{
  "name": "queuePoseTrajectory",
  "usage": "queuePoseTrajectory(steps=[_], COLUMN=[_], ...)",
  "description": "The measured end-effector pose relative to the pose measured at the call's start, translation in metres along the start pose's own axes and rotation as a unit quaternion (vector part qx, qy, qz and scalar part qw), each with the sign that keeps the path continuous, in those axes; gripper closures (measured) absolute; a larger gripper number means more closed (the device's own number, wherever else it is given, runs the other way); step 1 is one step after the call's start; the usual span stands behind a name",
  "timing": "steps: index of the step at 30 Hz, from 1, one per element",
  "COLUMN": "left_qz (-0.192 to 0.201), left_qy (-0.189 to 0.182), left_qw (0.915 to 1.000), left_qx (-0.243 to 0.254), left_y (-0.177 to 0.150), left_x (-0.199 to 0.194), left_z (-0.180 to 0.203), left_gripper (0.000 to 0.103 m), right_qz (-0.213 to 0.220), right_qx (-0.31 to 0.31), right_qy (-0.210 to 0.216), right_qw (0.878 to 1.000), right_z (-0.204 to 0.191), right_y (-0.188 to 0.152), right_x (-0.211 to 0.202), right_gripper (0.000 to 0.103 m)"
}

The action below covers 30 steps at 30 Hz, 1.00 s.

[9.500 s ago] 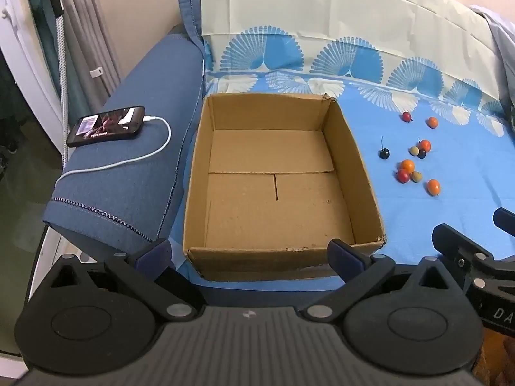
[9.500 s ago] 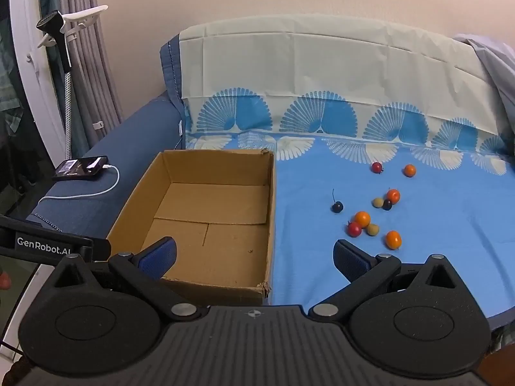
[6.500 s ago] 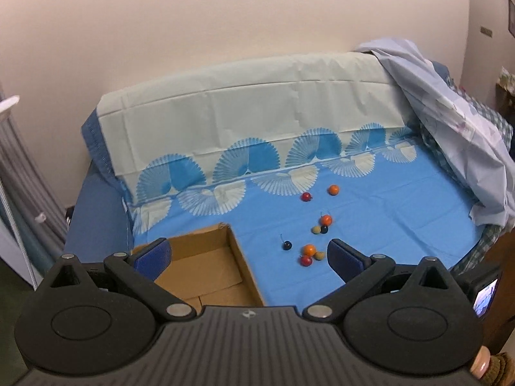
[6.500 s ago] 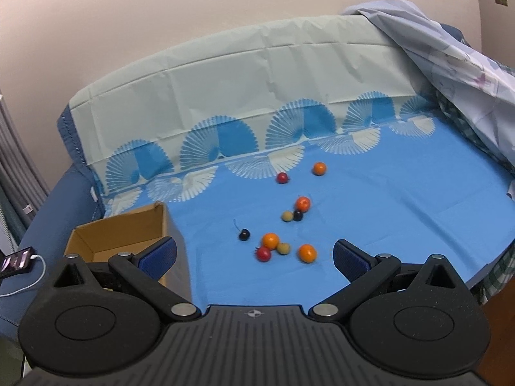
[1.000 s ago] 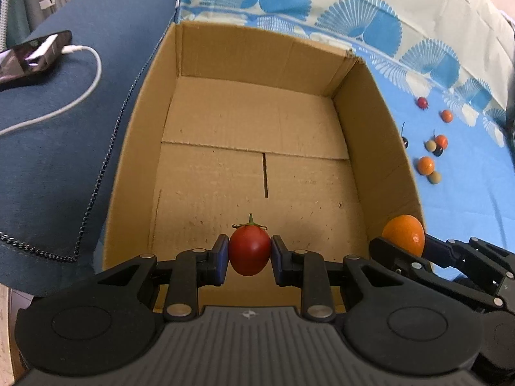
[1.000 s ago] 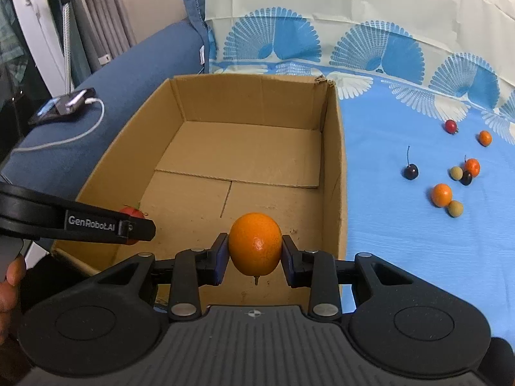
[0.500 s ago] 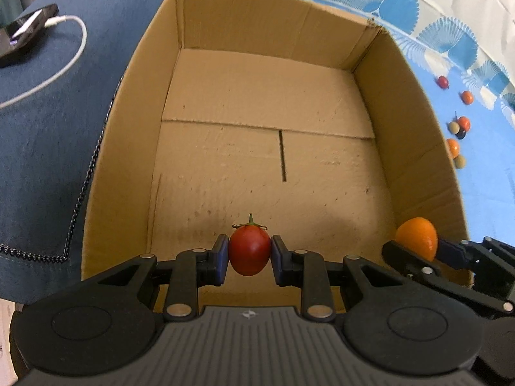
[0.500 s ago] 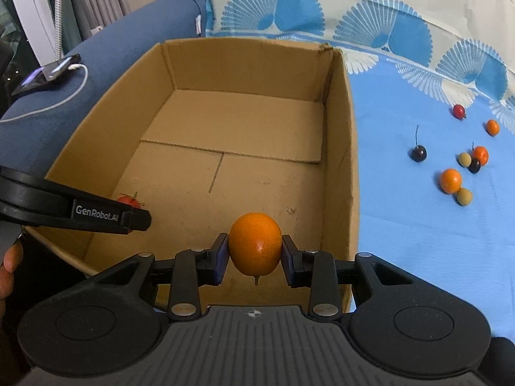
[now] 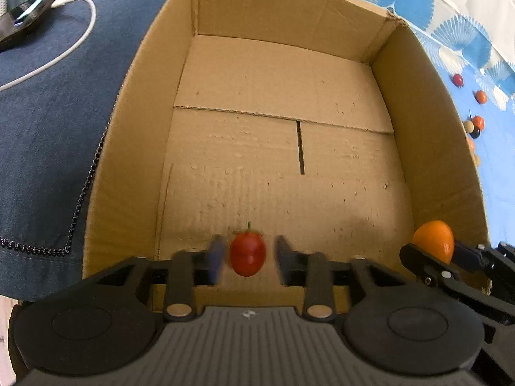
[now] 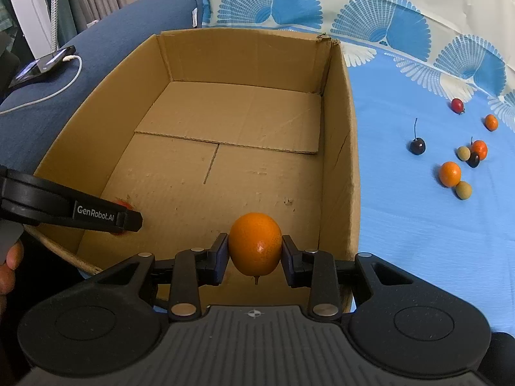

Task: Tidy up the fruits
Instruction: 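Open both tools to drop the tomato and orange into the box, then lift both tools away from the box toward the fruits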

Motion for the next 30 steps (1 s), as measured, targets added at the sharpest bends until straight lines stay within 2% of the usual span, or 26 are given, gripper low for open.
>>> queuePoseTrajectory(steps=[1,2,3,7,8,12,18,23,30], left_qz=[-0.002,-0.008,-0.014,-0.015,-0.014,0.016,0.051,0.061,0.089], left_qy=[-0.006,-0.028,-0.041,-0.029,-0.03,-0.021,0.001,0.01,0.012], left_qw=[1.0,0.9996,0.9991,0.9995,0.9994,0.9996,0.9986,0.9981,0.9958], left_qx=[-0.003,-0.001,0.0,0.006,0.005,0.006,0.011,-0.003,-0.015], left_y=[0.001,0.0,-0.001,-0.006,-0.008,-0.022,-0.056,-0.083,-0.094], left_x=[-0.001,-0.001,-0.001,-0.01,-0.015,-0.047,-0.088,-0.104,-0.124], left_z=[0.0,0.002,0.005,0.011,0.012,0.013,0.008,0.004,0.006], left_gripper=[0.022,0.017,0.011,0.005,0.004,0.0,0.0,0.0,0.0], right_qz=[0.001,0.002,0.002,0.003,0.01,0.041,0.08,0.116,0.142], right_qx=[0.003,0.005,0.008,0.012,0.01,-0.003,-0.012,0.011,0.012], right_qy=[0.004,0.005,0.004,0.004,0.002,-0.001,-0.003,-0.006,0.0], right_qw=[1.0,1.0,1.0,1.0,1.0,0.999,0.997,0.993,0.99], right_z=[0.0,0.0,0.0,0.0,0.001,0.0,-0.002,0.006,0.003], right_y=[0.0,0.001,0.001,0.0,-0.002,-0.012,-0.037,-0.045,-0.06], right_x=[-0.001,-0.002,-0.005,-0.022,-0.031,-0.067,-0.111,-0.138,-0.161], right_gripper=[0.063,0.056,0.042,0.027,0.019,0.01,0.005,0.004,0.003])
Point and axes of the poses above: each gripper's, at about its wrist camera, not at the fingertips, and x roughly the way its jaws point, z to its right, y to its top, the point moved 7 cm from there along x, roughly the way its jaws point, and after that the axes turned 9 degrees about -z, right-handed, at the moved point
